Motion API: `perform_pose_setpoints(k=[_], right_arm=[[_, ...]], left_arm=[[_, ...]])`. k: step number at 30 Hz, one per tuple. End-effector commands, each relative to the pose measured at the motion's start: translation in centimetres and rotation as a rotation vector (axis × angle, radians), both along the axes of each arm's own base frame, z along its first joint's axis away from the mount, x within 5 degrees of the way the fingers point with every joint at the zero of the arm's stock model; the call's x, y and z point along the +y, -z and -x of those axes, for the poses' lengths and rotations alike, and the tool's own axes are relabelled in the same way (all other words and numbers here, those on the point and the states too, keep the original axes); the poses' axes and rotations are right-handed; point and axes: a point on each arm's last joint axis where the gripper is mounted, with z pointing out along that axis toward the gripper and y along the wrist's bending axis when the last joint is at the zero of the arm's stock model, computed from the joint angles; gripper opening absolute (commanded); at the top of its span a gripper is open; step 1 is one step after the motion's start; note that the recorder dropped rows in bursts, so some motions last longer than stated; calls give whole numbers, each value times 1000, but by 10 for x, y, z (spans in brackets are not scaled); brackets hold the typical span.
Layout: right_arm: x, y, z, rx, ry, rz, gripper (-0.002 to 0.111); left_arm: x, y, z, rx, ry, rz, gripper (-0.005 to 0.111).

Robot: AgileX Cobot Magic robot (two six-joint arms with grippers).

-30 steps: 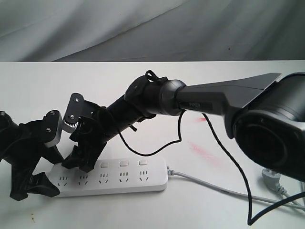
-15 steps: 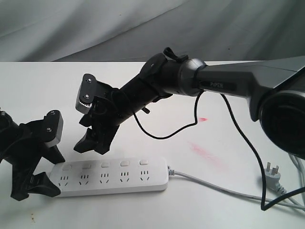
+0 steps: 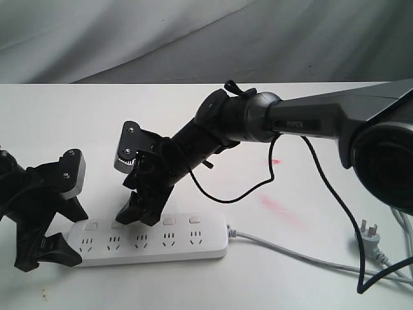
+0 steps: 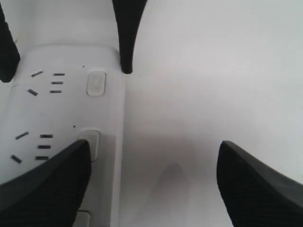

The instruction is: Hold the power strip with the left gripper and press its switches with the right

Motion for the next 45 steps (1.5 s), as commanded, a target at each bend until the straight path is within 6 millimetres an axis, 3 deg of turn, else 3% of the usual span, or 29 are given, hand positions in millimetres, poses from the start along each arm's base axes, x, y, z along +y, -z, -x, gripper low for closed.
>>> perform_pose_setpoints(k=[1, 8, 20, 29, 45], right_arm=[[2, -5, 0, 5, 15, -33, 68], [17, -5, 8, -57, 27, -26, 68], [13, -1, 7, -86, 12, 26, 68], [12, 21, 8, -54, 1, 78, 68], [6, 26, 9, -76, -38, 154, 68]], left_arm=[[-2, -1, 0, 5, -5, 13, 40], [-2, -1, 0, 5, -5, 13, 40], [-2, -1, 0, 5, -5, 13, 40], [-2, -1, 0, 5, -5, 13, 40], [-2, -1, 0, 5, -5, 13, 40]])
